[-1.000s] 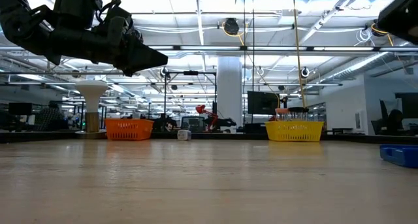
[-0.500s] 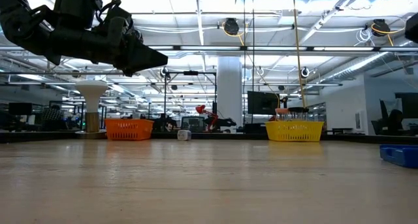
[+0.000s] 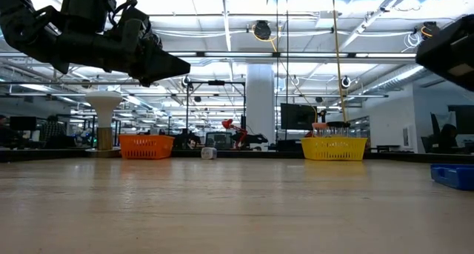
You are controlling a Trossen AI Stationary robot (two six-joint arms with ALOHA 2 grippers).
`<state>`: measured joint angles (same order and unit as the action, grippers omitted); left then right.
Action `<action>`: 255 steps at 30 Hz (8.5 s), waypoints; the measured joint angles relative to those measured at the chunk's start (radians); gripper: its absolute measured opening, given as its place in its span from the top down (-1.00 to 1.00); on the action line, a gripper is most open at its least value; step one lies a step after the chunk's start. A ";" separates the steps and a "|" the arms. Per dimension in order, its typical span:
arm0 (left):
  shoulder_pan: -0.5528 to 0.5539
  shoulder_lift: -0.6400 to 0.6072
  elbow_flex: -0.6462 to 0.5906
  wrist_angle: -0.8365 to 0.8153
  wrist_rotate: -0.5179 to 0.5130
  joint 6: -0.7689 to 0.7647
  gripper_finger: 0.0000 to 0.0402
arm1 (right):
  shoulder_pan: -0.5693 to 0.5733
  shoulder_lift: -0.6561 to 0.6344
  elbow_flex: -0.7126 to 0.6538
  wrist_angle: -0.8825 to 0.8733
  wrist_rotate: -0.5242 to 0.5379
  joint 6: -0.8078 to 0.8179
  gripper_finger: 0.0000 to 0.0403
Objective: Pick & Place Office items
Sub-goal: Put the orange hourglass into the yellow bin, then put the violet charger adapter into the green bin
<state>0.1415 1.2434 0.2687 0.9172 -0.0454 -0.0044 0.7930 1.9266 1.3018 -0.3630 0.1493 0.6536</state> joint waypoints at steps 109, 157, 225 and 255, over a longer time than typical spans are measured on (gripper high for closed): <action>0.000 0.000 0.000 0.000 0.000 0.000 0.62 | -0.726 0.147 -0.253 1.206 -0.015 -0.690 -0.37; 0.000 0.000 0.000 0.000 0.000 0.000 0.62 | -0.700 0.043 -0.236 1.015 0.007 -0.589 0.03; 0.000 0.000 0.000 0.000 0.000 0.000 0.62 | -1.409 -0.451 -0.631 0.752 0.297 -0.639 -0.15; 0.000 0.000 0.000 0.000 0.000 0.000 0.62 | -1.070 -0.794 -0.662 0.468 0.289 -0.541 0.91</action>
<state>0.1417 1.2434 0.2684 0.9173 -0.0456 -0.0044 -0.2770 1.1330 0.6394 0.1051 0.4382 0.1123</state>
